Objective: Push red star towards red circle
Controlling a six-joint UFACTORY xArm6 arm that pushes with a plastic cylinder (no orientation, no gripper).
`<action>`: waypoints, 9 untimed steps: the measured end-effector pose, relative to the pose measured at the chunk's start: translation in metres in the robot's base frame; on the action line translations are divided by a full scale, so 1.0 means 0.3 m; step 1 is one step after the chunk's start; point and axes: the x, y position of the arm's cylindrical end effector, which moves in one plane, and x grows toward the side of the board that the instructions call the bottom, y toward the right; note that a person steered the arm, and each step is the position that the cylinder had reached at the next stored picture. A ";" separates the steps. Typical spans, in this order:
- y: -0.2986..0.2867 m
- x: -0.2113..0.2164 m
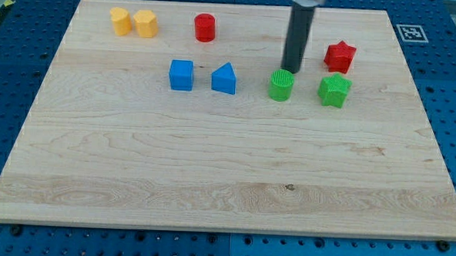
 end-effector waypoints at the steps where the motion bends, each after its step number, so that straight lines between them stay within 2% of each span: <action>1: 0.161 0.000; 2: 0.294 0.000; 4: 0.398 -0.011; 5: 0.438 -0.084; 8: 0.405 -0.205; 9: 0.395 -0.197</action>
